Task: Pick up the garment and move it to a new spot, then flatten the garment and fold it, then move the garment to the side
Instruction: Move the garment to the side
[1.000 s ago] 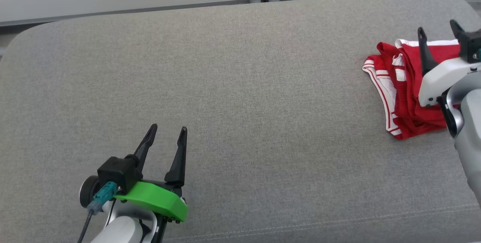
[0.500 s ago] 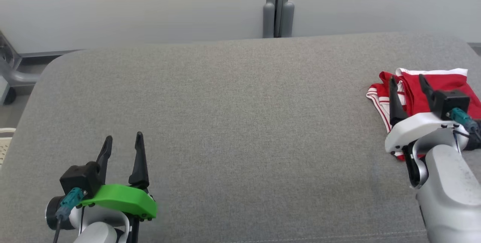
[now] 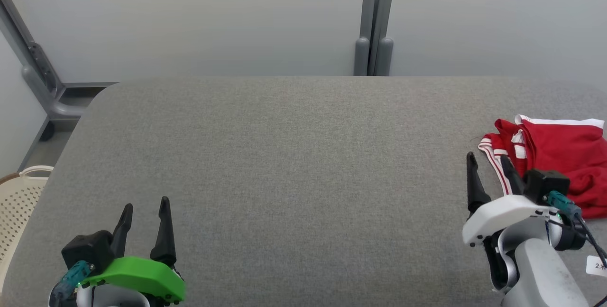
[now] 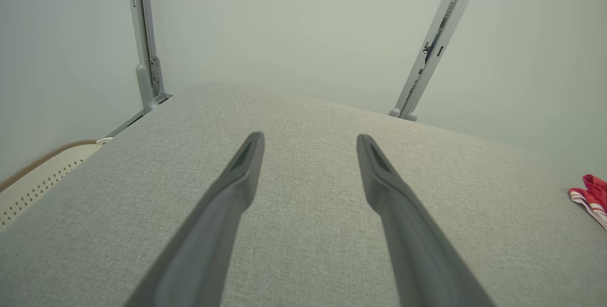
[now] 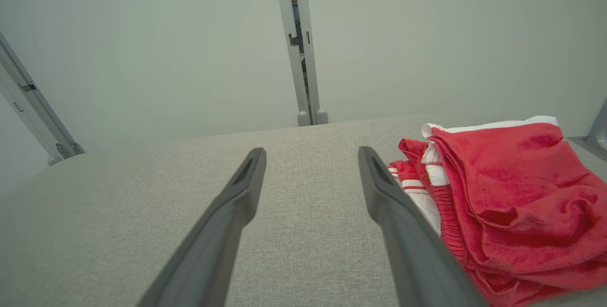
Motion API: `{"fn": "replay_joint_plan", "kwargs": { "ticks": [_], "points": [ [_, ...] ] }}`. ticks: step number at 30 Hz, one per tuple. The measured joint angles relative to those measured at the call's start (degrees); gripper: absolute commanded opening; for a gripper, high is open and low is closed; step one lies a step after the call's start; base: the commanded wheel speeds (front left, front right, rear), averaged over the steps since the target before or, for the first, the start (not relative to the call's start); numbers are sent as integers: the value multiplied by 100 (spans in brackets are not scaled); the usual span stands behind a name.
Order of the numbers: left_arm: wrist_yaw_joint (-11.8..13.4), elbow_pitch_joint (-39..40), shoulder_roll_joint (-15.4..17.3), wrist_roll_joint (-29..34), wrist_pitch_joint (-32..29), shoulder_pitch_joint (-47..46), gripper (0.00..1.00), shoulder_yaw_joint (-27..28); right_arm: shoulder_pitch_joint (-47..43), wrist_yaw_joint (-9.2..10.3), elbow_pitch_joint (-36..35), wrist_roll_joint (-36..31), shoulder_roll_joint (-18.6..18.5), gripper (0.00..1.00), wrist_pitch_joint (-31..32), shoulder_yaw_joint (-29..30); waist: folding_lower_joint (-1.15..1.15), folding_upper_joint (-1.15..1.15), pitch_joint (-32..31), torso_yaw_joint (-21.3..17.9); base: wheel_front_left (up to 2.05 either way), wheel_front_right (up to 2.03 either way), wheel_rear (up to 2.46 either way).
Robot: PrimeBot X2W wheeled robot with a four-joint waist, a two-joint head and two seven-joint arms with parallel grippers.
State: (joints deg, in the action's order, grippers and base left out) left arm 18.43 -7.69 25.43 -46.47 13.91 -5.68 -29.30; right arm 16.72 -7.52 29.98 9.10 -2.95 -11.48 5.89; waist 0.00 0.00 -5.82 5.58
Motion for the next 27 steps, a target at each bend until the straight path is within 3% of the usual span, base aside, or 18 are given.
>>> {"fn": "replay_joint_plan", "kwargs": {
  "ticks": [8, 27],
  "points": [
    [-187, 314, -51, -214, 78, 509, 100, 331, -643, 0, -245, 493, 12, 100, -20, -456, 0, 0, -148, 136, 0, 0, 0],
    [-388, 252, -132, 490, 111, 1067, 100, 605, -1430, 0, -641, 577, 13, 100, 64, -716, 0, 0, -190, 60, 0, 0, 0]
  ]
}}
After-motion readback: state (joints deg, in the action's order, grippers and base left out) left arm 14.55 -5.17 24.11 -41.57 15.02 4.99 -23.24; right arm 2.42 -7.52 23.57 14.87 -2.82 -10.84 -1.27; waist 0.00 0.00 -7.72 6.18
